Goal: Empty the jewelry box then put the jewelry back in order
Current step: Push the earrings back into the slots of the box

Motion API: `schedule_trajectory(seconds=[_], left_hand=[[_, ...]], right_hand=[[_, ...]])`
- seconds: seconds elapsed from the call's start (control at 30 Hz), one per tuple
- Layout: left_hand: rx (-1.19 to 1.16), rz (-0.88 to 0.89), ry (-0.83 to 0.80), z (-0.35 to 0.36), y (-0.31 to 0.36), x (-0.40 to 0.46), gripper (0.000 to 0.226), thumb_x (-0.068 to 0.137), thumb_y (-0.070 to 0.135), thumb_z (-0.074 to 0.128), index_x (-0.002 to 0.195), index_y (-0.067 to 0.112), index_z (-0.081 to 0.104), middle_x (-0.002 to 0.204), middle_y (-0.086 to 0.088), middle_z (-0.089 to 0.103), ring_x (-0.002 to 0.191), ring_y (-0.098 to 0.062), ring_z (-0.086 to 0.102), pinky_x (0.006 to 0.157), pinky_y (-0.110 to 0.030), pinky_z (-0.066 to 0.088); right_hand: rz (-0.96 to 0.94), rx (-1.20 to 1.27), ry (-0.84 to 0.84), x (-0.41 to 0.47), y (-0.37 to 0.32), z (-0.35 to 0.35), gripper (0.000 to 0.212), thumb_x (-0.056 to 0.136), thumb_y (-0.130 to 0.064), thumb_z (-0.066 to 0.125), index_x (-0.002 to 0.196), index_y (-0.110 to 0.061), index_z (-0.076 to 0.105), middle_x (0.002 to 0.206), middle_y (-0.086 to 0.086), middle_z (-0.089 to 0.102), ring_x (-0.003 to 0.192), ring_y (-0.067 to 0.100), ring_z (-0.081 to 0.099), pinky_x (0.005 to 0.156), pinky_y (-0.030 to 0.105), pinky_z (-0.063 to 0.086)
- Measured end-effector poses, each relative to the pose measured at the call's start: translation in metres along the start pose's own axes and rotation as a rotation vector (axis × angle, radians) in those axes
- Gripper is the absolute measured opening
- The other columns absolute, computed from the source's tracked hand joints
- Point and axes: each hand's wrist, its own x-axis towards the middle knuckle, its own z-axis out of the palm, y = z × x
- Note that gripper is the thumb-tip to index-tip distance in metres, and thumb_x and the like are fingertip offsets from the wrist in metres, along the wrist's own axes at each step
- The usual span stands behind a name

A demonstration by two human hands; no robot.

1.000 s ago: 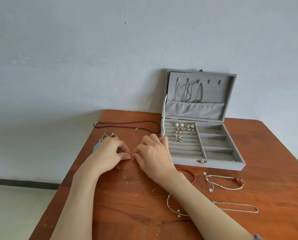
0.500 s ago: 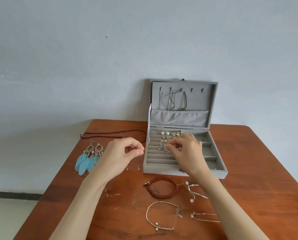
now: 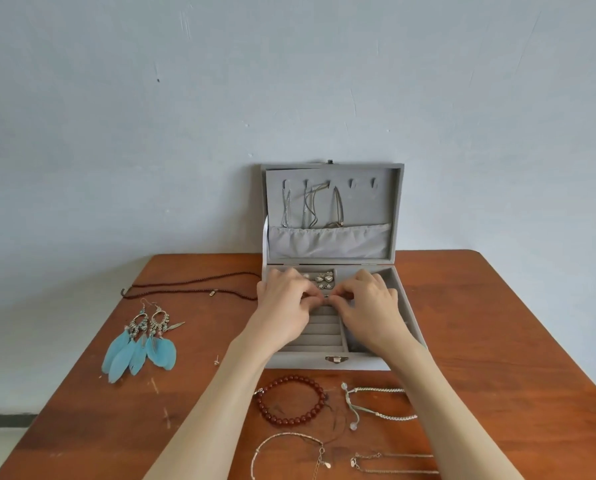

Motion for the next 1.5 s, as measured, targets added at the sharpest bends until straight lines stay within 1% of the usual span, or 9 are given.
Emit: schedule_trajectory(seconds=[0.1, 0.3, 0.4, 0.63, 0.87, 1.03, 1.2, 1.3, 1.5], left_hand=[[0.076, 0.014, 0.039, 0.012, -0.005, 0.001, 0.016, 0.090, 0.035, 0.054, 0.092, 0.031, 0.069, 0.106, 0.012, 0.049, 0.103, -0.009, 0.025, 0.069, -0.025, 0.008], [0.094, 0.030, 0.088, 0.018, -0.009, 0.001, 0.016, 0.090, 0.037, 0.053, 0.092, 0.035, 0.069, 0.098, 0.018, 0.044, 0.098, -0.006, 0.022, 0.066, -0.027, 0.007], [0.070, 0.005, 0.072, 0.016, -0.007, 0.000, 0.017, 0.091, 0.038, 0.052, 0.093, 0.035, 0.069, 0.095, 0.020, 0.041, 0.097, -0.006, 0.023, 0.065, -0.028, 0.007], [0.101, -0.024, 0.096, 0.008, 0.000, -0.004, 0.015, 0.090, 0.038, 0.053, 0.093, 0.036, 0.068, 0.098, 0.016, 0.051, 0.106, -0.013, 0.033, 0.064, -0.030, 0.007], [0.096, -0.032, 0.099, 0.005, 0.003, -0.005, 0.012, 0.086, 0.040, 0.058, 0.090, 0.034, 0.067, 0.097, 0.014, 0.054, 0.107, -0.015, 0.034, 0.065, -0.030, 0.008], [0.102, -0.032, 0.105, 0.004, 0.002, -0.005, 0.015, 0.084, 0.045, 0.058, 0.089, 0.034, 0.067, 0.089, 0.018, 0.046, 0.105, -0.014, 0.033, 0.065, -0.030, 0.008], [0.077, -0.014, 0.079, -0.001, 0.000, -0.006, 0.013, 0.088, 0.036, 0.057, 0.093, 0.035, 0.069, 0.093, 0.018, 0.045, 0.109, -0.014, 0.032, 0.066, -0.027, 0.007], [0.087, 0.012, 0.081, -0.005, -0.003, -0.008, 0.014, 0.089, 0.034, 0.057, 0.096, 0.036, 0.068, 0.101, 0.016, 0.050, 0.109, -0.013, 0.030, 0.068, -0.027, 0.007], [0.169, 0.066, 0.059, -0.004, -0.003, -0.012, 0.017, 0.090, 0.035, 0.055, 0.099, 0.034, 0.069, 0.107, 0.013, 0.054, 0.109, -0.014, 0.030, 0.075, -0.028, 0.009]], right_hand=[[-0.008, -0.016, -0.017, 0.000, 0.000, 0.001, 0.020, 0.092, -0.030, 0.051, 0.100, -0.019, 0.066, 0.107, 0.001, 0.051, 0.109, 0.022, 0.041, 0.088, 0.036, 0.028], [0.019, -0.018, -0.011, -0.001, -0.003, 0.000, 0.020, 0.092, -0.028, 0.050, 0.100, -0.019, 0.066, 0.108, 0.002, 0.052, 0.110, 0.022, 0.042, 0.088, 0.035, 0.028], [0.030, -0.023, -0.012, -0.002, -0.004, -0.001, 0.020, 0.092, -0.028, 0.050, 0.100, -0.020, 0.066, 0.108, 0.002, 0.052, 0.110, 0.022, 0.042, 0.089, 0.036, 0.029], [0.036, -0.063, -0.010, -0.004, -0.007, 0.000, 0.020, 0.091, -0.031, 0.052, 0.100, -0.022, 0.066, 0.108, 0.000, 0.052, 0.110, 0.021, 0.042, 0.090, 0.037, 0.029], [0.050, -0.045, 0.032, -0.004, -0.008, 0.000, 0.015, 0.088, -0.032, 0.057, 0.094, -0.022, 0.067, 0.103, -0.002, 0.050, 0.108, 0.020, 0.042, 0.087, 0.034, 0.029], [0.047, -0.047, 0.024, -0.004, -0.008, 0.000, 0.015, 0.088, -0.030, 0.057, 0.094, -0.021, 0.066, 0.104, -0.001, 0.051, 0.109, 0.020, 0.043, 0.088, 0.034, 0.030], [0.054, -0.003, 0.047, -0.008, -0.008, -0.003, 0.019, 0.089, -0.022, 0.051, 0.094, -0.021, 0.069, 0.100, -0.001, 0.052, 0.104, 0.021, 0.045, 0.084, 0.033, 0.031], [0.037, 0.013, 0.067, -0.013, -0.008, -0.005, 0.024, 0.087, -0.017, 0.047, 0.094, -0.024, 0.070, 0.097, -0.004, 0.050, 0.102, 0.019, 0.044, 0.084, 0.033, 0.032], [-0.019, -0.074, 0.037, -0.020, -0.006, -0.010, 0.030, 0.088, -0.019, 0.045, 0.101, -0.030, 0.070, 0.090, -0.008, 0.038, 0.100, 0.017, 0.041, 0.087, 0.032, 0.031]])
